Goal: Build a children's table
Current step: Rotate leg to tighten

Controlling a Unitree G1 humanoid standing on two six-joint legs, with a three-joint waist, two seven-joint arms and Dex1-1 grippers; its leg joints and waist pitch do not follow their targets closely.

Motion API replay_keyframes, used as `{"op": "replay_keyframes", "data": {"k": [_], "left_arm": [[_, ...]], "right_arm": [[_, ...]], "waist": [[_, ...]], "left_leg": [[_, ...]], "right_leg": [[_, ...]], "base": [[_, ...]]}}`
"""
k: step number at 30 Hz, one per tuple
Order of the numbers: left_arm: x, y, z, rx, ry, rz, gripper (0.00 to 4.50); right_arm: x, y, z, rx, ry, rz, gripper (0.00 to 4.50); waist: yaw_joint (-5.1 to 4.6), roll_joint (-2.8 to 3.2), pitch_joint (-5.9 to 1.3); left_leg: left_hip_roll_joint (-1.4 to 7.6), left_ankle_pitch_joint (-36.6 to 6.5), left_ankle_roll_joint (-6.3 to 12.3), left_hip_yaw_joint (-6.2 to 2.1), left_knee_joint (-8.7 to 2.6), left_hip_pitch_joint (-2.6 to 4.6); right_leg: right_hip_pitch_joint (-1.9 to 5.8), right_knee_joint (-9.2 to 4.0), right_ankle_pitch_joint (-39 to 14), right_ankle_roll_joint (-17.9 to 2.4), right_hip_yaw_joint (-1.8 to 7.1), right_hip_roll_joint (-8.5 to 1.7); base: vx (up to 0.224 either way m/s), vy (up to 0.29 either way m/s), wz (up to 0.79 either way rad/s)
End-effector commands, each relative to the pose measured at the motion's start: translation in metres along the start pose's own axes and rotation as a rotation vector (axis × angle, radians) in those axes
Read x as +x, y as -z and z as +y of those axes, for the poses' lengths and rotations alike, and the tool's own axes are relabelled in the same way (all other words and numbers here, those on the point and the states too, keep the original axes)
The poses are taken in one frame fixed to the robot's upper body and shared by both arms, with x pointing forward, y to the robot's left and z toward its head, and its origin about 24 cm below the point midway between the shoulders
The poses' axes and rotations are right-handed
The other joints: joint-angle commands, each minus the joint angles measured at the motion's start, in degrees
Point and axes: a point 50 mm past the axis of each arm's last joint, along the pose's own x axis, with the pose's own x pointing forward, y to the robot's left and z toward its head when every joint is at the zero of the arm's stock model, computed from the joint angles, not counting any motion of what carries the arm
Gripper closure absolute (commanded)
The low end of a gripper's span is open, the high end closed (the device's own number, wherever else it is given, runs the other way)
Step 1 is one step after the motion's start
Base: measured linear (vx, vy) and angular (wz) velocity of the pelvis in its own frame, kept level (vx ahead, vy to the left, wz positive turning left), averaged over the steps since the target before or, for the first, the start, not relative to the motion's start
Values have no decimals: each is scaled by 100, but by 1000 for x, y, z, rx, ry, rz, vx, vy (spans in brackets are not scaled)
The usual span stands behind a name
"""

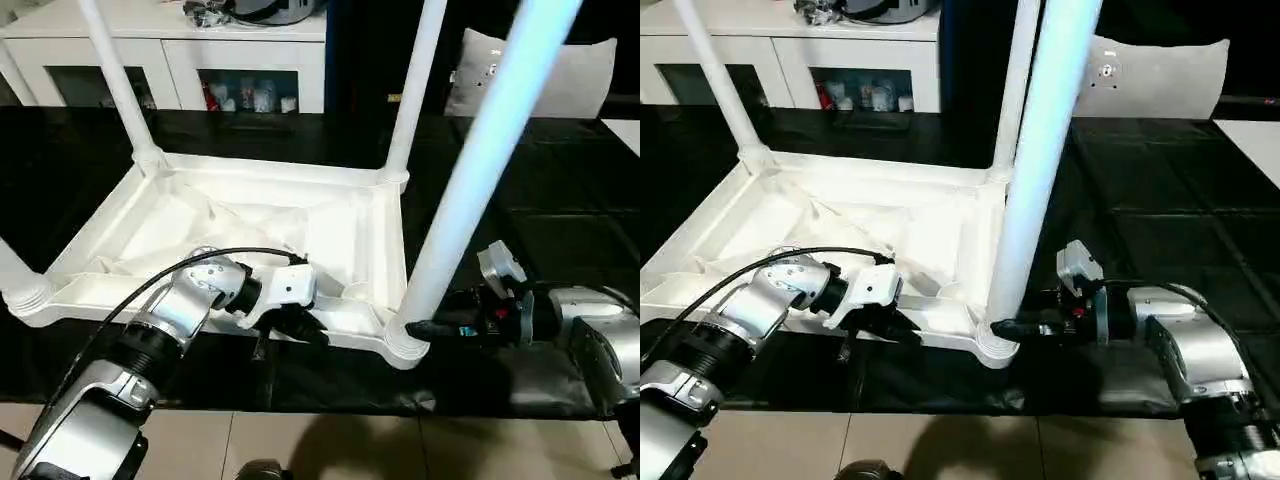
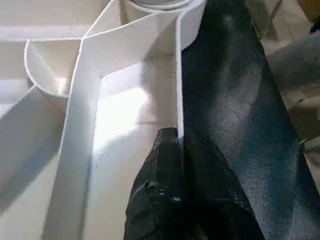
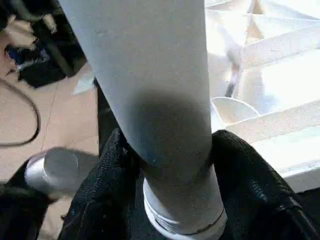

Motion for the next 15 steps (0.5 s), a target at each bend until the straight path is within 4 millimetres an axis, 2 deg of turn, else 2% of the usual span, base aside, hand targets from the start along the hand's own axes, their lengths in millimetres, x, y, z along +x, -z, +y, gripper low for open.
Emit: {"op": "replay_keyframes", "data": {"k": [1,2,3,4,5,8,9,10,11,12,14,15], "left_arm": [[8,-12,5,-6,-66,-49,450],[8,-13,5,-10,-71,-52,450],[13,-17,8,-44,-112,-75,450],[13,-17,8,-44,-112,-75,450],[19,-21,11,-78,-153,-98,450],[31,-29,18,-139,-244,-123,450],[33,-31,20,-154,-268,-125,450],[35,-33,22,-170,-296,-134,450],[43,-43,30,-234,-400,-165,450],[47,-48,34,-263,-440,-181,450],[51,-51,35,-279,-464,-191,450],[52,-53,35,-276,-471,-193,450]], "right_arm": [[17,-3,2,15,12,-46,256],[18,-4,1,16,26,-50,256],[28,-7,-7,15,155,-87,256],[28,-7,-7,15,155,-87,256],[36,-8,-14,30,254,-110,257],[48,-10,-26,86,428,-143,258],[50,-11,-28,107,462,-150,259],[53,-11,-31,126,499,-151,259],[60,-14,-37,166,607,-187,259],[63,-18,-42,175,678,-227,259],[64,-22,-47,180,758,-264,259],[64,-22,-47,182,765,-267,259]], "waist": [[-42,-100,-364],[-76,-82,-355],[-106,-87,-339],[-128,-86,-318],[-180,-98,-308],[-327,-86,-302],[-423,-84,-311],[-432,-84,-321],[-484,-94,-331],[-504,-72,-359],[-510,-78,-371],[-489,-92,-403]], "left_leg": [[581,-663,377,-247,-386,92],[558,-757,313,-246,-390,98],[551,-838,257,-241,-396,117],[539,-912,217,-247,-403,132],[509,-989,141,-254,-401,135],[541,-1207,43,-297,-419,178],[540,-1247,40,-309,-425,168],[532,-1209,70,-297,-422,170],[535,-1037,110,-292,-435,135],[545,-888,107,-297,-427,129],[527,-757,146,-290,-419,112],[495,-473,277,-274,-405,59]], "right_leg": [[279,-523,-2053,-44,487,-798],[279,-556,-2258,-5,468,-795],[265,-598,-2460,65,467,-788],[250,-632,-2610,91,443,-784],[283,-679,-2873,212,401,-794],[270,-730,-2995,241,372,-795],[305,-730,-2913,223,378,-808],[306,-731,-2839,215,393,-816],[319,-681,-2564,130,420,-802],[314,-649,-2309,-9,438,-815],[322,-626,-2125,-82,455,-823],[373,-556,-1787,-130,484,-824]], "base": [[0,0,0],[0,0,0],[0,0,0],[0,0,0],[0,0,0],[0,0,0],[0,0,0],[0,0,0],[0,0,0],[0,0,0],[0,0,0],[0,0,0]]}}
